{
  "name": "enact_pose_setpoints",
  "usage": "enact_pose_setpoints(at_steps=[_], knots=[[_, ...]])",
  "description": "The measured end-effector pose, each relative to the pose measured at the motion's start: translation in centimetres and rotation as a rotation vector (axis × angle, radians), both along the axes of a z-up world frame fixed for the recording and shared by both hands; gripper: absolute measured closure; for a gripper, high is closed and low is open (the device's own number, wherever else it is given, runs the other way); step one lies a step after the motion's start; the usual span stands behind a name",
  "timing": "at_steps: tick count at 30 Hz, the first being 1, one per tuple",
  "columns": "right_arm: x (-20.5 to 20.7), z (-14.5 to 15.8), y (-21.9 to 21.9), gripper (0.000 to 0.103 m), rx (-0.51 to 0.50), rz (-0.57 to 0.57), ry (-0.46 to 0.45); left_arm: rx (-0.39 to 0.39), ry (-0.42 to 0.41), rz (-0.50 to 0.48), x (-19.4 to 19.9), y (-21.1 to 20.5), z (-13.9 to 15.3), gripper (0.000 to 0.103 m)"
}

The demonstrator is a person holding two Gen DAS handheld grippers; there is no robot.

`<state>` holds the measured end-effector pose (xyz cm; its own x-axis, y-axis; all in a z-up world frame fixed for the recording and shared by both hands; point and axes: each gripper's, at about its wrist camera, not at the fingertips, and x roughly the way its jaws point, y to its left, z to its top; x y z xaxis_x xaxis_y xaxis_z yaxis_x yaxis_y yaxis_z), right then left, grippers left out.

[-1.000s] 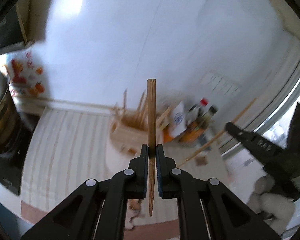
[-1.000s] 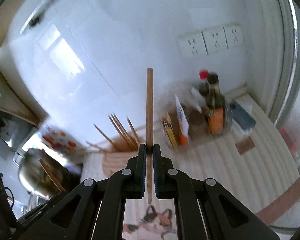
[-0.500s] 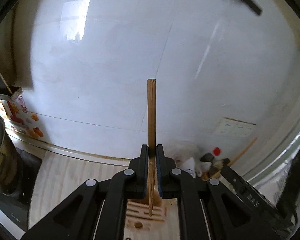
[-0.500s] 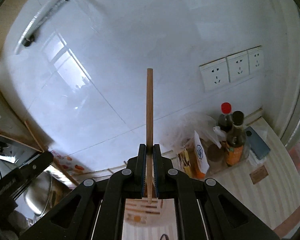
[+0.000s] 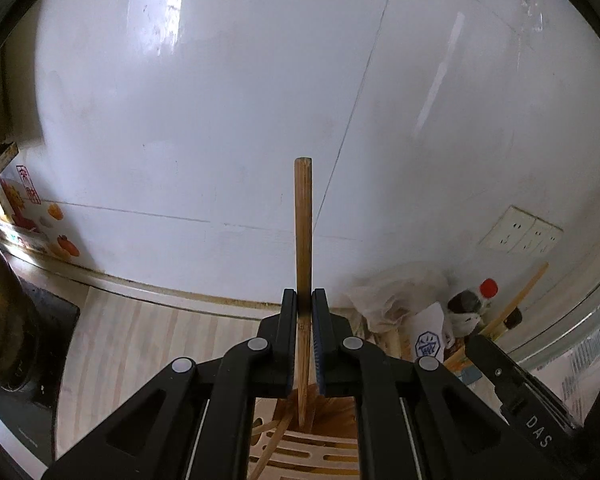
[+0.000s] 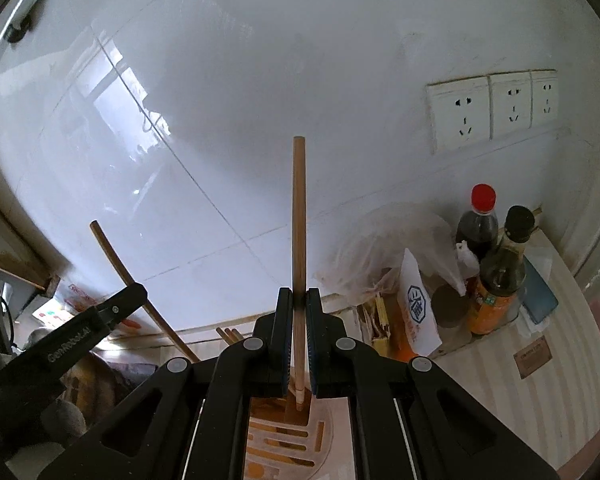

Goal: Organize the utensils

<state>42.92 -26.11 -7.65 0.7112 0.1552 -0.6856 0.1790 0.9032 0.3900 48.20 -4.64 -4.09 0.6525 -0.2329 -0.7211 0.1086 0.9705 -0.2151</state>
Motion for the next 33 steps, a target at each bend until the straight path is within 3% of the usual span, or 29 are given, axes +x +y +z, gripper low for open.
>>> enact_pose_setpoints(at_steps=[5, 10, 11, 12, 13, 14, 16, 18, 20, 24, 31, 33], knots=[[0.2, -0.9, 0.9, 0.096, -0.009, 0.041, 0.035, 0.014, 0.039, -0.035, -0.6, -0.1, -0.8, 0.098], [0.2, -2.0, 1.1, 0.091, 0.005, 0.08, 0.097, 0.069, 0.04, -0.062, -3.0, 0.0, 0.2, 0.086], [-0.1, -1.9, 0.9, 0.086, 0.016, 0.081, 0.101, 0.106, 0.024, -0.063, -3.8, -0.1, 0.5, 0.072], [-0.4, -1.9, 0.8, 0.068, 0.021, 0.078, 0.1, 0.128, 0.02, -0.056, -4.3, 0.0, 0.7, 0.05], [-0.9, -1.7, 0.6, 0.053, 0.022, 0.073, 0.093, 0.145, 0.013, -0.045, -4.9, 0.2, 1.1, 0.041], [-1.2, -1.5, 0.4, 0.05, 0.021, 0.071, 0.088, 0.144, -0.006, -0.036, -5.6, 0.5, 1.5, 0.033], [-2.0, -1.0, 0.2, 0.05, 0.007, 0.066, 0.079, 0.145, -0.035, -0.017, -6.7, 0.9, 2.1, 0.032], [-2.9, -0.5, 0.2, 0.049, -0.028, 0.067, 0.072, 0.151, -0.042, 0.011, -7.8, 1.6, 2.3, 0.014], [-4.0, -0.1, 0.3, 0.046, -0.069, 0.064, 0.065, 0.155, -0.061, 0.024, -9.0, 2.1, 2.1, 0.008], [-6.0, -0.2, 1.0, 0.033, -0.169, 0.068, 0.058, 0.229, -0.087, 0.061, -11.6, 2.2, 1.0, 0.0], [-9.3, -1.5, 2.7, 0.002, -0.32, 0.092, 0.06, 0.269, -0.044, 0.09, -13.8, 2.7, -1.8, 0.0], [-10.1, -1.8, 2.9, 0.0, -0.348, 0.083, 0.071, 0.27, -0.038, 0.096, -14.6, 2.9, -2.0, 0.0]])
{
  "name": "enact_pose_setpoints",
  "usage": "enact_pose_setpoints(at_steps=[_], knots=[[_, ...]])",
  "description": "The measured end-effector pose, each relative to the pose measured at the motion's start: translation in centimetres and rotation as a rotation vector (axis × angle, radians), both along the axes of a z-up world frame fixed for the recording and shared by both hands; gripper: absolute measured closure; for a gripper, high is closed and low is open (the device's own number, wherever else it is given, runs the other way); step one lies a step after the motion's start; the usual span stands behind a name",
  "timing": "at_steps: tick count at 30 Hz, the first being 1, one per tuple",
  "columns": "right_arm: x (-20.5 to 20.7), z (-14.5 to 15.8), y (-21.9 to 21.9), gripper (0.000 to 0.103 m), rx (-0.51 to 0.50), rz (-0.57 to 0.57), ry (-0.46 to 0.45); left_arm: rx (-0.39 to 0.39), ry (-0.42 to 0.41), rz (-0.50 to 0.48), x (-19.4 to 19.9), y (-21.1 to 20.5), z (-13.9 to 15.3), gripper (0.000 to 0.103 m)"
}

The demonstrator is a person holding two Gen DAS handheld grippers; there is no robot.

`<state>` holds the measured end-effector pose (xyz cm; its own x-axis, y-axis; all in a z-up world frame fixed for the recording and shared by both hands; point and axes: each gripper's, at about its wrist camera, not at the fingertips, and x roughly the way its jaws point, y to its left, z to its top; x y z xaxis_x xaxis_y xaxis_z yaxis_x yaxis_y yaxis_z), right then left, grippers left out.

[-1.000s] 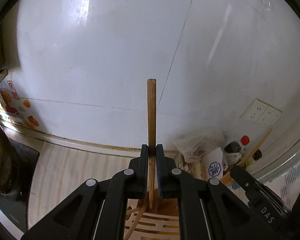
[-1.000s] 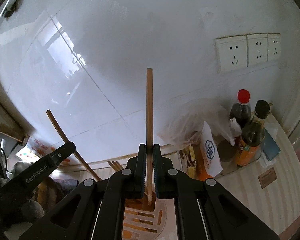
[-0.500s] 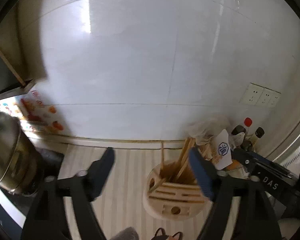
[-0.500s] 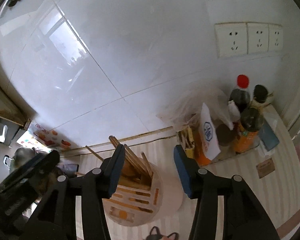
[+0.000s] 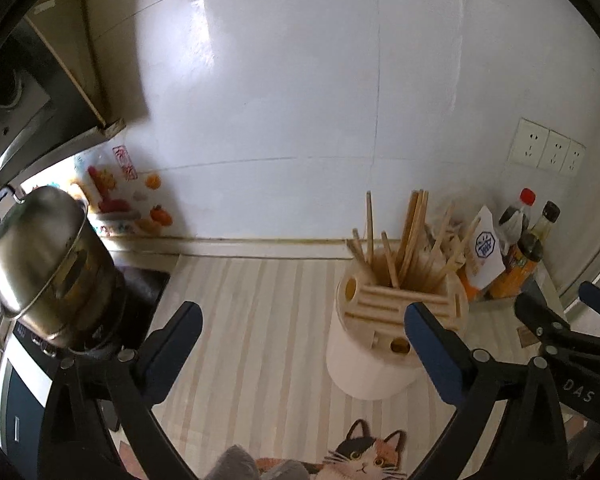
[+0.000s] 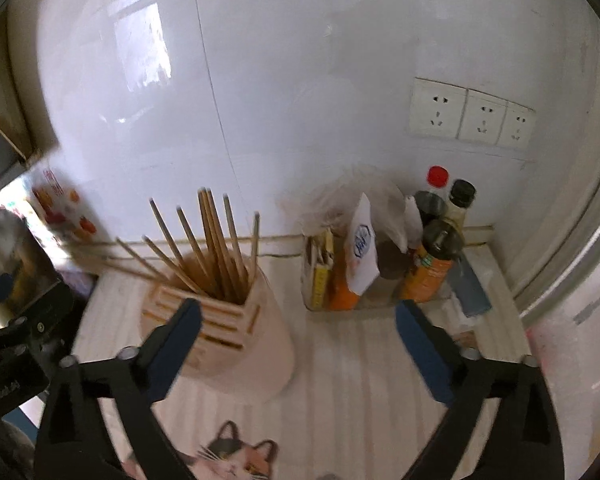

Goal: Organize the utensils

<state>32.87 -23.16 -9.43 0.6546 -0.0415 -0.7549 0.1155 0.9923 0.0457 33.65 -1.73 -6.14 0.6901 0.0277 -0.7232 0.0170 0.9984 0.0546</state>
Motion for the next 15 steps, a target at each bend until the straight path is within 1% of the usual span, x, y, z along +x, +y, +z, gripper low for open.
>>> enact_pose_setpoints(at_steps=[2, 6, 11, 15], knots=[[-0.7, -0.1, 0.1, 0.0, -0.012, -0.005, 0.002, -0.002, -0.002, 0.002, -0.7, 0.2, 0.0, 0.0], [-2.7, 0.7, 0.1, 0.0, -0.033, -0.026, -0.021, -0.011, -0.018, -0.003, -2.7, 0.6, 0.8, 0.0], [-6.3, 2.8, 0.5, 0.0, -0.044, -0.059, -0.067, -0.017, -0.063, -0.028, -6.3, 1.3, 3.0, 0.0], [-10.4, 5.0, 1.2, 0.0, -0.038, -0.082, -0.108, -0.009, -0.096, -0.048, -10.0, 1.9, 4.9, 0.0]])
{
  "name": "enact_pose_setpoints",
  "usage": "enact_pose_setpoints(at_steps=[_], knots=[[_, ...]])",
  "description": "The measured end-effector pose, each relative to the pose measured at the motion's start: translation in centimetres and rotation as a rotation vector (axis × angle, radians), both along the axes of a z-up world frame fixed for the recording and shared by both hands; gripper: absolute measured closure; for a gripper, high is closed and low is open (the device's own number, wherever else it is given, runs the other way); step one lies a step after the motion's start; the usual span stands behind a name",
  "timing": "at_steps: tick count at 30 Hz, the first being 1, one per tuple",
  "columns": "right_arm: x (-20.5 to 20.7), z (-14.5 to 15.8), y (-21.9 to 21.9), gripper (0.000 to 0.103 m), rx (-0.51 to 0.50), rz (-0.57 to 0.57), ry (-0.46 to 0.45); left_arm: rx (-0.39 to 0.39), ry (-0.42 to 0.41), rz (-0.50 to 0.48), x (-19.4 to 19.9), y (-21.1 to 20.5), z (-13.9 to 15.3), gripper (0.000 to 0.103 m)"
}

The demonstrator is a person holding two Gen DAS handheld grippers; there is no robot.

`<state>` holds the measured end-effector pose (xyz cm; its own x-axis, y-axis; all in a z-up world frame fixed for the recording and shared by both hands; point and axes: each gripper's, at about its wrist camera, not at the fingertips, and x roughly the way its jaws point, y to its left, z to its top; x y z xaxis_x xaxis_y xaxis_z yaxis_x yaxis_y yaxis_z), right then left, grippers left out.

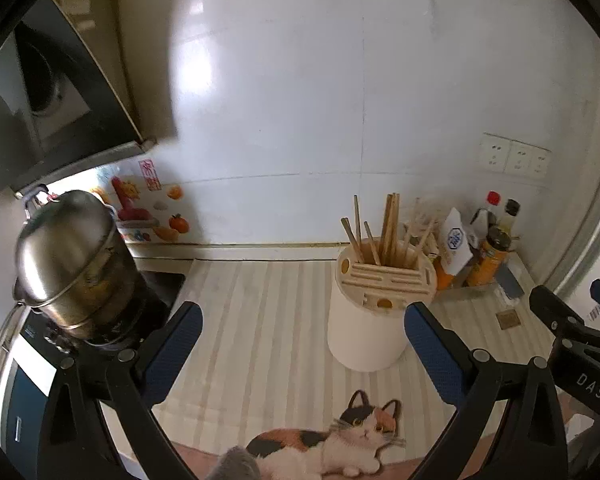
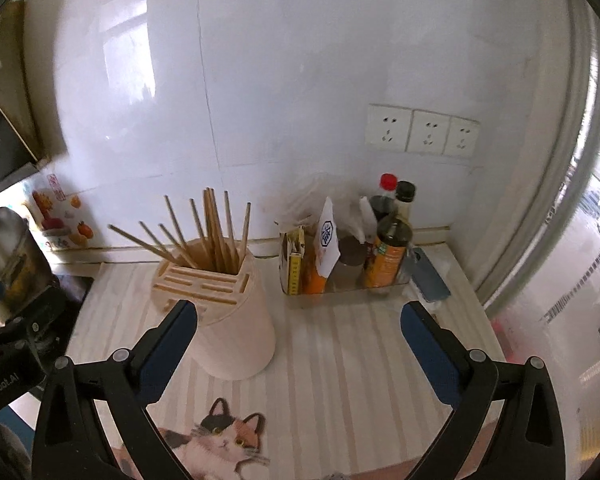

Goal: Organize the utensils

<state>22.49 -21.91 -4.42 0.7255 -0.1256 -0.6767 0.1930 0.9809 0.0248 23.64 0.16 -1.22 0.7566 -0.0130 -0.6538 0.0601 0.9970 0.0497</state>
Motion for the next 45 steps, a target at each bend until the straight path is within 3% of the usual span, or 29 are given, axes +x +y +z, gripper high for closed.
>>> enact_pose_setpoints(at_steps=[11, 18, 27, 45], knots=[[-12.7, 5.7, 3.0, 0.0, -0.032, -0.045, -0.111, -0.013, -0.088, -0.021, -10.9, 2.7, 4.3, 0.0], [-18.4, 7.9, 5.0, 0.0, -0.054, -0.051, -0.165, -0.02, -0.099, -0.017, -14.5, 3.6, 5.3, 0.0], [-20.3, 8.7, 5.2, 0.0, -0.056, -0.044, -0.188, -0.017, -0.11, 0.022, -16.1, 4.0, 5.5, 0.0], [-18.5, 8.1, 4.3, 0.0, -0.052, -0.001, -0.157, 0.004, -0.083, 0.07, -15.0, 2.9, 5.2, 0.0]])
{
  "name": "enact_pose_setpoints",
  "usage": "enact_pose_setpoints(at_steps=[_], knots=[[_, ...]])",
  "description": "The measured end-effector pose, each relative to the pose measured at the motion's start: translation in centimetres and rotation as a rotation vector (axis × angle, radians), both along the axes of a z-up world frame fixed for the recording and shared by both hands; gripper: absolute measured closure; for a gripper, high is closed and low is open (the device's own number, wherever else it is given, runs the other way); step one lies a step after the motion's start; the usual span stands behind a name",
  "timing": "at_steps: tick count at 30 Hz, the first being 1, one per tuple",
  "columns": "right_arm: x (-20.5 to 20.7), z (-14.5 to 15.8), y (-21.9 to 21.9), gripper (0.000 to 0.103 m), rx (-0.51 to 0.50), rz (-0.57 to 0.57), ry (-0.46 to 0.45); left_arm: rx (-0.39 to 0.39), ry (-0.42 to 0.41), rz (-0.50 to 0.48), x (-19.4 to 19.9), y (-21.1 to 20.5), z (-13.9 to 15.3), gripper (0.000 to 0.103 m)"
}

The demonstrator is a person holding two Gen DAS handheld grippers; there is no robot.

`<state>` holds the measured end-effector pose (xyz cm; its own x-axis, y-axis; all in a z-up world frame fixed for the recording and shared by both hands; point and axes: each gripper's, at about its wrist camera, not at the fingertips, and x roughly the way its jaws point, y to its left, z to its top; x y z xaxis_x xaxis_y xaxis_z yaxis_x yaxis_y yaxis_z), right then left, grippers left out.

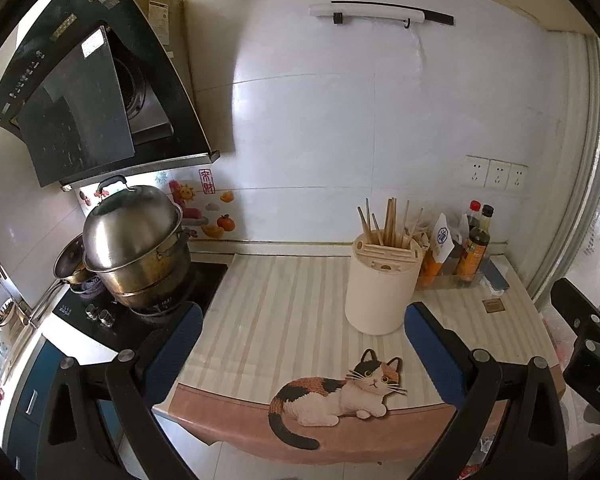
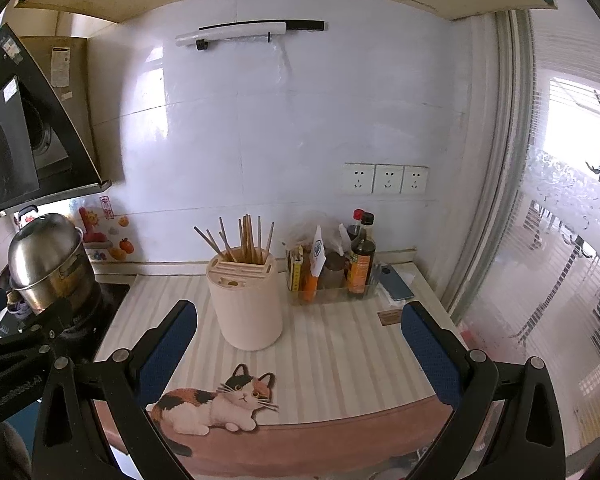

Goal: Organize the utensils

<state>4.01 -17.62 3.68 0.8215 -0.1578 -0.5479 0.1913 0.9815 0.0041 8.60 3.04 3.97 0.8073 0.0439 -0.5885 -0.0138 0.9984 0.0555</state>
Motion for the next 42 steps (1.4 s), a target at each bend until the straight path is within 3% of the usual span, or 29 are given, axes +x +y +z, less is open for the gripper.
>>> enact_pose_setpoints(at_steps=[42], knots=[[2.8, -0.8, -0.3, 0.0, -0.008, 0.031, 0.029, 0.0, 0.021, 0.014, 2.1, -0.4, -0.6, 0.0]])
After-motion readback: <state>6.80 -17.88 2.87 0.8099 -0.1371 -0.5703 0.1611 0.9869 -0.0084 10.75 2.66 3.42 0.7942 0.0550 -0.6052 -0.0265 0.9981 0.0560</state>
